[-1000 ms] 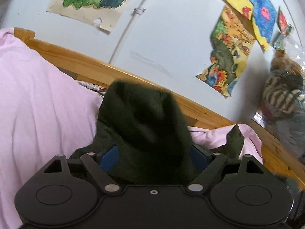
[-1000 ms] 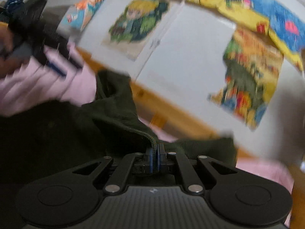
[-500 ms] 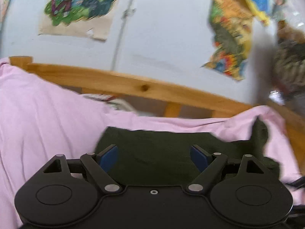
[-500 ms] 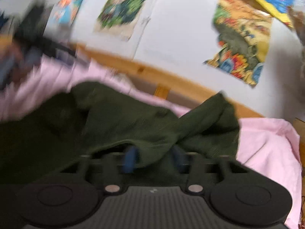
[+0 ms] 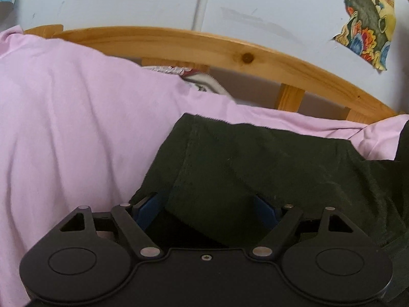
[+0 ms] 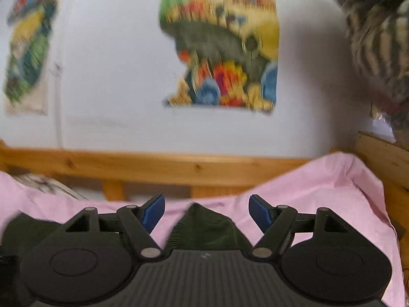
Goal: Fold large clothes
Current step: 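Lower the folded hem onto the shirt and open both tools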
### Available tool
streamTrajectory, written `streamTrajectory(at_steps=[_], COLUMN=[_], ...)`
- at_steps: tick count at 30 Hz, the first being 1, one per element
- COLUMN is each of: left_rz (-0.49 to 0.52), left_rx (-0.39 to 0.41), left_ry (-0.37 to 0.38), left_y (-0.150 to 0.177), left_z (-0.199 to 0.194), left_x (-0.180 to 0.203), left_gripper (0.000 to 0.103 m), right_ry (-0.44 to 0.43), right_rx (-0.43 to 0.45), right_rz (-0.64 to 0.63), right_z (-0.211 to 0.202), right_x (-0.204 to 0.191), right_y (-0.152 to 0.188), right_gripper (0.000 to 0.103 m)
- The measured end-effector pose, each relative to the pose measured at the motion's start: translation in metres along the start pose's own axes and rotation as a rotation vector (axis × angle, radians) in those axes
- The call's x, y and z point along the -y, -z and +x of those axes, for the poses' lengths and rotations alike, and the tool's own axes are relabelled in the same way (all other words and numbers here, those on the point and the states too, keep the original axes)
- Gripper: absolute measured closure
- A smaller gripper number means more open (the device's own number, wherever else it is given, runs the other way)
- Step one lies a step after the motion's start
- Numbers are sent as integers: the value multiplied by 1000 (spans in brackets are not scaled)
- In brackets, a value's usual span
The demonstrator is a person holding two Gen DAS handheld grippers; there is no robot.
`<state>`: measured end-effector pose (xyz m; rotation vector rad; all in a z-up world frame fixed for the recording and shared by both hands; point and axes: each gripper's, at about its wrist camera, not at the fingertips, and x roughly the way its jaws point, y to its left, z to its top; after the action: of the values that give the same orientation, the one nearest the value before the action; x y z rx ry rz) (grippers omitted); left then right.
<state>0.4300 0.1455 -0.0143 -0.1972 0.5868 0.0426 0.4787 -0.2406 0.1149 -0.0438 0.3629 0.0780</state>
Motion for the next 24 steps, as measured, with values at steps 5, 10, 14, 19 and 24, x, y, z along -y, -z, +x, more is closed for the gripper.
streamTrajectory(at_steps=[5,10,14,19,24], left_rz=[3,29,100,118,91], left_rx=[-13,-21,-30,-36,48], left_ry=[-17,-27,-60,-55,-3], left_y=[3,6,9,7,2], left_z=[4,7,12,5,-18], left_x=[-3,-5,3,3,7], left_gripper=[23,24,24,26,20], right_ry=[52,122,141,188,109], right_rx=[-56,-5,-169,-121,73], right_rz=[24,93,162,272,197], right_z=[14,-37,-36,-62,-60], right_x=[14,32,48,74,68], right_y=[25,86,150,162,97], right_gripper=[96,100,103,100,40])
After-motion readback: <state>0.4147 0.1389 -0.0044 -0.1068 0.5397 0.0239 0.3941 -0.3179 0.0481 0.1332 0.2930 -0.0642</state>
